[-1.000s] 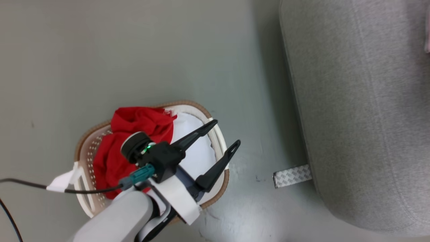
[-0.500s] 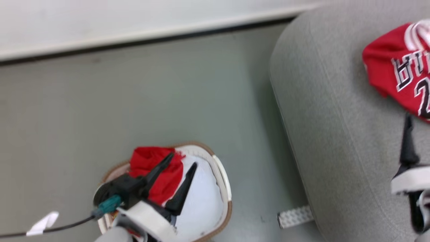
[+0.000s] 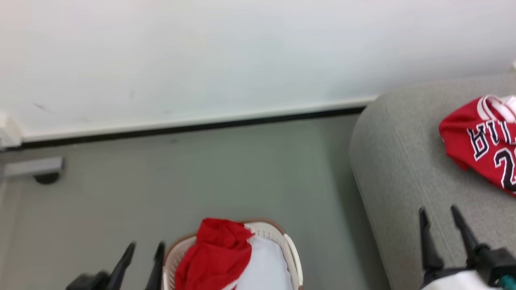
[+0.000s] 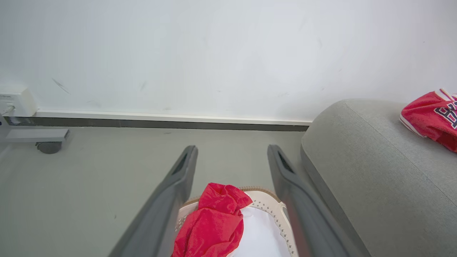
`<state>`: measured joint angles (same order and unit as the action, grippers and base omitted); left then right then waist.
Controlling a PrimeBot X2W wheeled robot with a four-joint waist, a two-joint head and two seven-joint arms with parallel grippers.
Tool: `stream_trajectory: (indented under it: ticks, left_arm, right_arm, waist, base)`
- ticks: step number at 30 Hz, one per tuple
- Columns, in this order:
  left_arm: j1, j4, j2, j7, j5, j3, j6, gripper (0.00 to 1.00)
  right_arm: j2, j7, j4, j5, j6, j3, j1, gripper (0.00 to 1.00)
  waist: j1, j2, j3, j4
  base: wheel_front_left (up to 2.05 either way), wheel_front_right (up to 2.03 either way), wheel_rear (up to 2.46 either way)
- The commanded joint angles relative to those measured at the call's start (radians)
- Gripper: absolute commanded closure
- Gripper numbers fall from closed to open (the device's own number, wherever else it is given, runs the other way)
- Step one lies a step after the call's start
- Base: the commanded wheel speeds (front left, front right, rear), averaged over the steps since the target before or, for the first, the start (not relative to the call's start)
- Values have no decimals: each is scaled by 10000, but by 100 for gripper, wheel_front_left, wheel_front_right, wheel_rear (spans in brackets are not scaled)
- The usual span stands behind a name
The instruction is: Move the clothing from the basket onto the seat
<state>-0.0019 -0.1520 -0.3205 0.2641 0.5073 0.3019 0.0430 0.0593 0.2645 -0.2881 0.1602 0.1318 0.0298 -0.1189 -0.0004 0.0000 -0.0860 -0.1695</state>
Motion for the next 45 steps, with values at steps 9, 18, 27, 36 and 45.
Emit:
stream_trajectory:
  ticks: [9, 18, 27, 36, 45]
  left_arm:
    - [1781, 155, 897, 4, -1269, -2024, -652, 0]
    - [2139, 279, 1616, 5, -2083, -3058, -1310, 0]
    - [1558, 9, 1873, 5, -2363, -3081, -1653, 0]
    - [-1296, -1740, 1279, -581, -2677, -1382, -1727, 0]
    - [-4364, -4163, 898, -2226, -3331, -256, -1734, 0]
  right_arm:
    - [-81, -2, 67, 223, -21, -735, 1280, 0]
    - [-74, -2, -9, 568, -21, -1669, 1273, 0]
    - [-79, -2, 126, 590, -23, -1735, 1031, 0]
    - [-81, -1, 484, 504, -22, -1836, 152, 0]
    - [-86, -3, 1001, 821, -22, -2063, -957, 0]
  waist:
    - [4, 0, 1129, 558]
    - [4, 0, 1262, 831]
    - [4, 0, 890, 752]
    - [4, 0, -1472, 57]
    - [4, 0, -4263, -1110]
  base:
    - [0, 0, 0]
    - [0, 0, 0]
    - [0, 0, 0]
    - [0, 0, 0]
    - [0, 0, 0]
